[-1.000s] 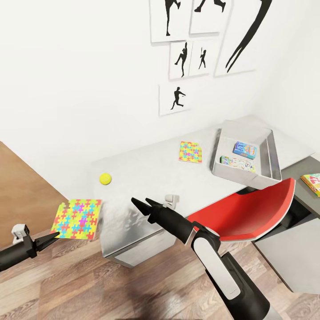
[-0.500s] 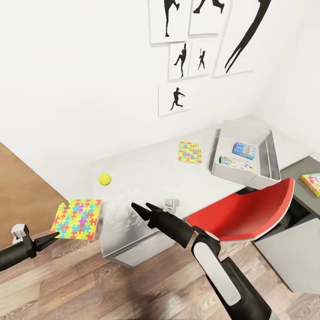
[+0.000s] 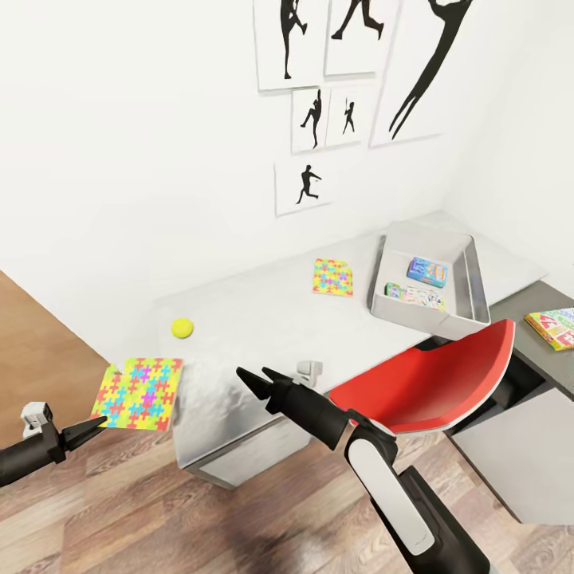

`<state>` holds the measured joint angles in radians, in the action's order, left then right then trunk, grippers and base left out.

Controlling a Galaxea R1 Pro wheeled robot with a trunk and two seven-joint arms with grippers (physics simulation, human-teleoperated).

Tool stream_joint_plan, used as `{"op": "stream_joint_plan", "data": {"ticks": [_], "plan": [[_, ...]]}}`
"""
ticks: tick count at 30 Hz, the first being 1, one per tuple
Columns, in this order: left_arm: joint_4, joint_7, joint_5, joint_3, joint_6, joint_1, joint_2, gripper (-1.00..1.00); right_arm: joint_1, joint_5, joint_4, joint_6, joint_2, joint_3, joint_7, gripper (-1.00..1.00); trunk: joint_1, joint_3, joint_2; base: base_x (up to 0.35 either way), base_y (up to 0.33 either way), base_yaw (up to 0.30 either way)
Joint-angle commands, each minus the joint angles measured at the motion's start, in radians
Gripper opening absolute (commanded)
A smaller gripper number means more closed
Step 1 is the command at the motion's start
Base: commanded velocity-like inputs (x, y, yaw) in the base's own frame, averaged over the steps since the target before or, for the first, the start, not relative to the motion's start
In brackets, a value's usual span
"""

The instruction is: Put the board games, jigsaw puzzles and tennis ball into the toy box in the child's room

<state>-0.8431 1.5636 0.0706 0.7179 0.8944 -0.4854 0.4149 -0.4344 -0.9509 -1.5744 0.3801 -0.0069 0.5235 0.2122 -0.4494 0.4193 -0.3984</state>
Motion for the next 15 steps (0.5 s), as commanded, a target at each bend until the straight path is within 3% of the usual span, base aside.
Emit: {"op": "stream_joint_plan", "data": {"ticks": [1, 7, 15], "plan": [[-0.001, 0.007, 0.008, 0.002, 0.01, -0.001, -0.001, -1.0, 0.0, -0.007, -0.001, 0.003, -0.001, 0.0, 0.0, 1.0, -0.001, 0.0, -0.002, 0.0, 0.0, -0.08], [-0.001, 0.007, 0.008, 0.002, 0.009, -0.001, -0.003, -1.0, 0.002, -0.008, -0.002, 0.003, -0.024, -0.001, 0.001, 1.0, -0.001, -0.009, -0.002, 0.0, 0.0, -0.08], [-0.001, 0.007, 0.008, 0.002, 0.009, -0.001, -0.003, -1.0, 0.002, -0.008, -0.002, 0.003, -0.031, -0.001, 0.0, 1.0, -0.001, -0.022, -0.002, 0.0, 0.0, -0.08]]}}
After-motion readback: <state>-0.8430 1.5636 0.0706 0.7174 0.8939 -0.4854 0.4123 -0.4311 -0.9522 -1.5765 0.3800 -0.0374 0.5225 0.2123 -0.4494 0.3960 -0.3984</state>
